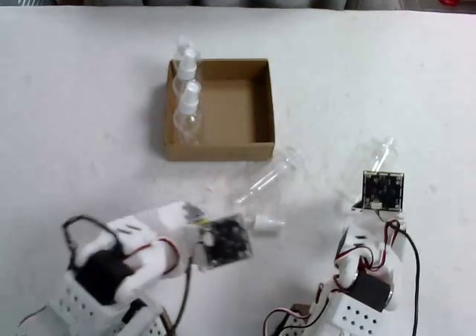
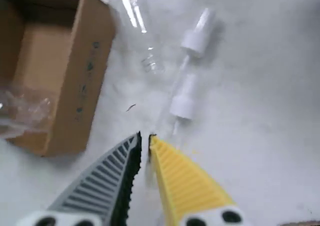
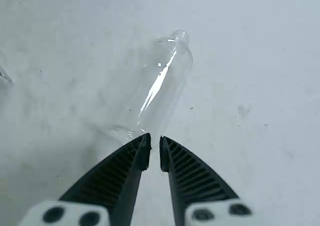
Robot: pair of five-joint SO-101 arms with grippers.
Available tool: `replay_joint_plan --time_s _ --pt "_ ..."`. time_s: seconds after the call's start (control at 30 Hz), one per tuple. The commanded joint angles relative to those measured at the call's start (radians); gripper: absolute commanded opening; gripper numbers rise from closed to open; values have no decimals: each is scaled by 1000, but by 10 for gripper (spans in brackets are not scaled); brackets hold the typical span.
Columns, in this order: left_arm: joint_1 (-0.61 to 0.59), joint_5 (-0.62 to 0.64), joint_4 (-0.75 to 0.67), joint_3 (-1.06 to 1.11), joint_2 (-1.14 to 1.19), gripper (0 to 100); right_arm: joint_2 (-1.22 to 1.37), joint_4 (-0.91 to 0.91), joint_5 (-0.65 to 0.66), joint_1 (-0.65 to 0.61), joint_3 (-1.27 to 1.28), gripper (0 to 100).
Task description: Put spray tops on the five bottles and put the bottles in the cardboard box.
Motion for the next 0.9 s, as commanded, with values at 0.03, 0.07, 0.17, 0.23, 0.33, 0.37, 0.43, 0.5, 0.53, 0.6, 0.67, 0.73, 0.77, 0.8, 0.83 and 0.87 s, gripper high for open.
replay_joint_plan --time_s 0.03,0.07,0.17,0.23,0.33,0.37,0.43,0.5,0.53,0.6,0.67,0.73,0.77,0.8,0.83,0.87 --pt "101 -48 -110 -64 131 36 -4 4 9 7 9 17" --pt "107 -55 -133 -66 163 37 -4 4 9 7 9 17" --pt "120 -78 -195 -83 277 68 -4 4 11 5 9 17" --pt "125 -77 -227 -109 358 116 -4 4 11 5 9 17" --pt "125 -74 -292 -172 492 157 -4 4 11 5 9 17" --pt "125 -74 -313 -192 538 158 -4 4 11 5 9 17" --pt "125 -72 -350 -230 627 158 -4 4 11 5 9 17" --pt "140 -72 -381 -261 719 160 -4 4 11 5 9 17" --pt "145 -72 -394 -275 762 161 -4 4 11 5 9 17" --pt "153 -72 -419 -301 839 161 -4 4 11 5 9 17" --pt "157 -71 -448 -321 905 161 -4 4 11 5 9 17" --pt "157 -71 -477 -339 963 161 -4 4 11 5 9 17" --pt "157 -69 -493 -348 990 161 -4 4 11 5 9 17" --pt "157 -69 -502 -359 1015 162 -4 4 11 5 9 17" --pt "157 -69 -509 -370 1038 162 -4 4 11 5 9 17" --pt "160 -69 -516 -382 1059 162 -4 4 11 5 9 17"
